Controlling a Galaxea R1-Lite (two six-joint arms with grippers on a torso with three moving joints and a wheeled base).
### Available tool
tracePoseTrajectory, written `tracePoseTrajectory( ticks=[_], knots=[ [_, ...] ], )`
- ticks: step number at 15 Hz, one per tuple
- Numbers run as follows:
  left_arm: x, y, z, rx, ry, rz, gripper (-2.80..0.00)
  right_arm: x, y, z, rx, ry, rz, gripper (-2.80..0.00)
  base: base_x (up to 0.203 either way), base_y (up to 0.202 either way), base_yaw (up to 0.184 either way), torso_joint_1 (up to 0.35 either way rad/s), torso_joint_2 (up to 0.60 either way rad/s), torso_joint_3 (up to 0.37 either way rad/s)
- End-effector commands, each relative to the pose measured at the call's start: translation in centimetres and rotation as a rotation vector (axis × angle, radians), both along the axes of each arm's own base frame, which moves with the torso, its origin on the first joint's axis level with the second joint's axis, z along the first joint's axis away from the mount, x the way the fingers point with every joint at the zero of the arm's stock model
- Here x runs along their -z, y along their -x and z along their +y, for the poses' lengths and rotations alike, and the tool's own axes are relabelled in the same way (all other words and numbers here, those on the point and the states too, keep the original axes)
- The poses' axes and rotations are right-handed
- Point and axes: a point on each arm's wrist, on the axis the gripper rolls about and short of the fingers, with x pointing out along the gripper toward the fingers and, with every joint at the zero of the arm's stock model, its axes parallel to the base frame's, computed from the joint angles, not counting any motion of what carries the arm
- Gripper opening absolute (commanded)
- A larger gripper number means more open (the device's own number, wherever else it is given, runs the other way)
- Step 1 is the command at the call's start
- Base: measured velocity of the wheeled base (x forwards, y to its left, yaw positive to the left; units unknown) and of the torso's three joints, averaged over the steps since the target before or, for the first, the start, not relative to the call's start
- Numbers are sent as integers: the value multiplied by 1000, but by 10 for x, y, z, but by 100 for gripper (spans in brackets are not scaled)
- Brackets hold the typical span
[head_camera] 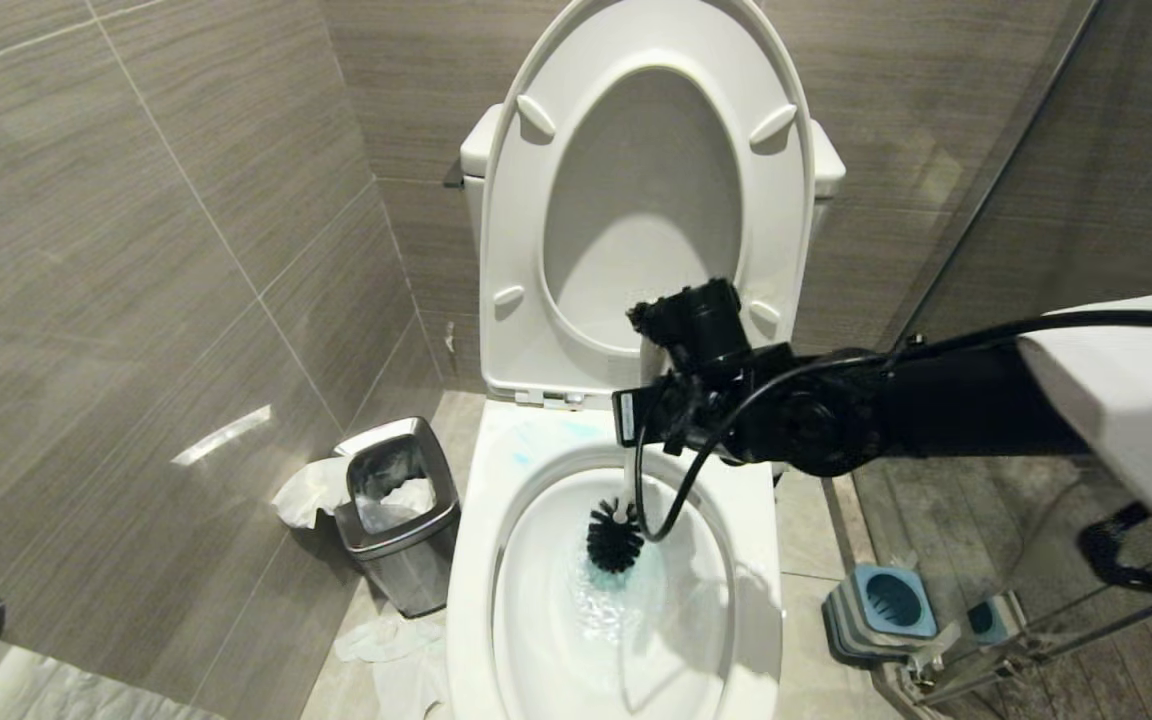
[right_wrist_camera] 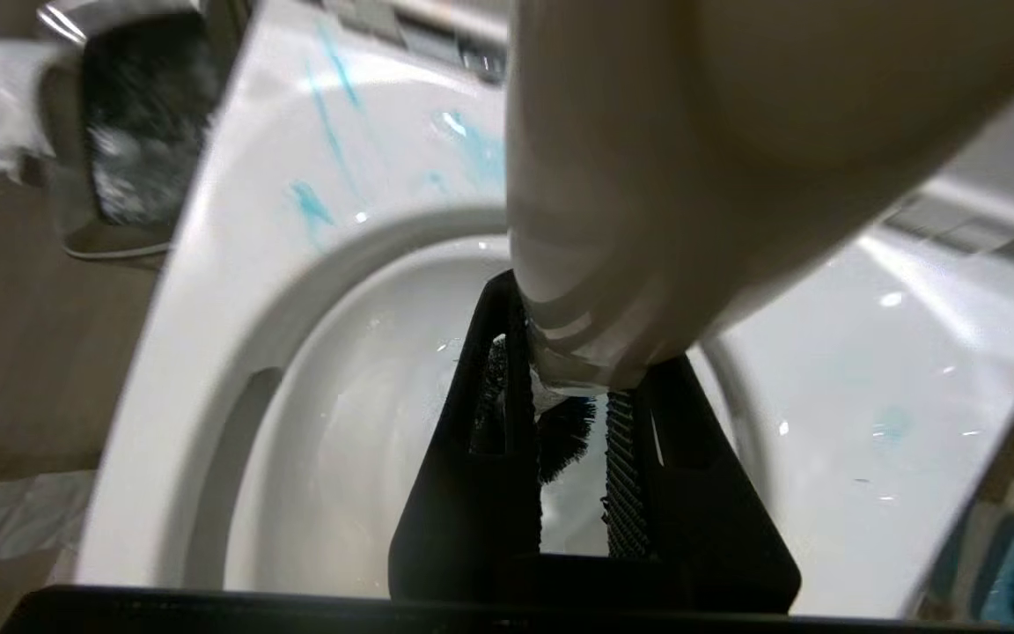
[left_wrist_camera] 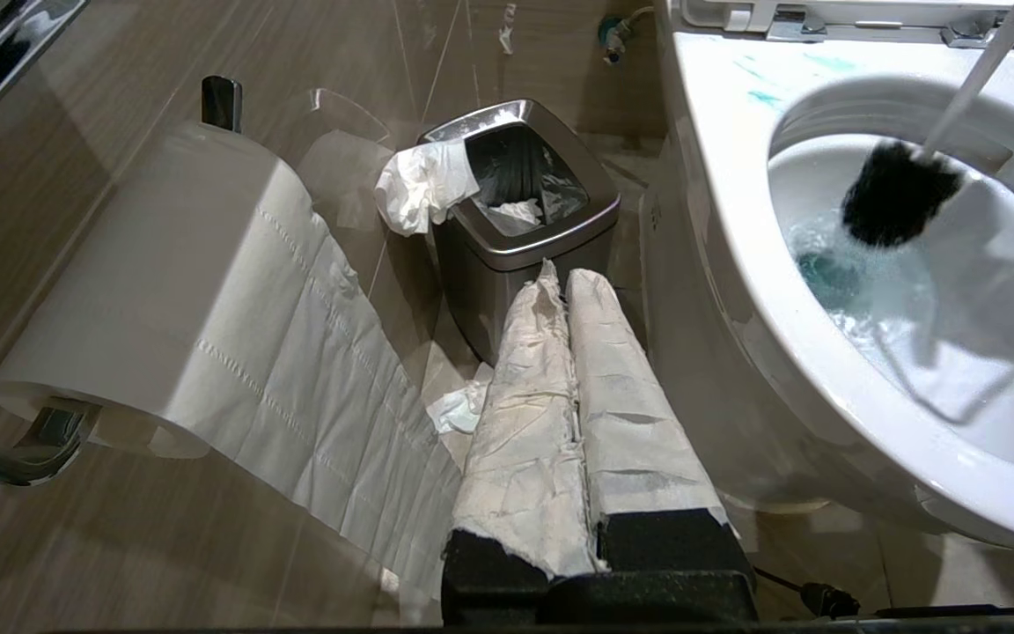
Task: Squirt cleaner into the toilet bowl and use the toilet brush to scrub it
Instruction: Scrub the toilet bowl
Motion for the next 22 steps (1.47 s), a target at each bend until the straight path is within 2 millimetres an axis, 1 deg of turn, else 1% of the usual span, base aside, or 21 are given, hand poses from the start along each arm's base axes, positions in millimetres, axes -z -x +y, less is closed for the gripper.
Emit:
tracePoseTrajectory(
  ticks=[1,2,3,5,6,8,9,11,13,15,17,19,22],
  knots=[
    [0,0,0,0,0,2,-280,-61,32,-21,-24,-44,-116,-280,0,0,0,0,0,0],
    [0,0,0,0,0,2,-280,-62,37,-25,-48,-3,-127,-280,0,0,0,0,0,0],
    [0,0,0,0,0,2,-280,-58,39,-26,-80,33,-124,-280,0,0,0,0,0,0],
    [0,0,0,0,0,2,-280,-41,38,-22,-137,105,-115,-280,0,0,0,0,0,0],
    [0,0,0,0,0,2,-280,-34,34,-19,-157,126,-145,-280,0,0,0,0,0,0],
    [0,0,0,0,0,2,-280,-14,24,-8,-186,143,-217,-280,0,0,0,0,0,0],
    [0,0,0,0,0,2,-280,0,22,-3,-200,153,-233,-280,0,0,0,0,0,0],
    [0,0,0,0,0,2,-280,26,19,5,-218,163,-228,-280,0,0,0,0,0,0],
    [0,0,0,0,0,2,-280,47,13,13,-218,154,-211,-280,0,0,0,0,0,0],
    [0,0,0,0,0,2,-280,57,12,19,-210,124,-191,-280,0,0,0,0,0,0],
    [0,0,0,0,0,2,-280,59,15,21,-208,110,-178,-280,0,0,0,0,0,0],
    [0,0,0,0,0,2,-280,66,15,22,-208,113,-161,-280,0,0,0,0,0,0],
    [0,0,0,0,0,2,-280,91,10,24,-208,142,-116,-280,0,0,0,0,0,0]
  ],
)
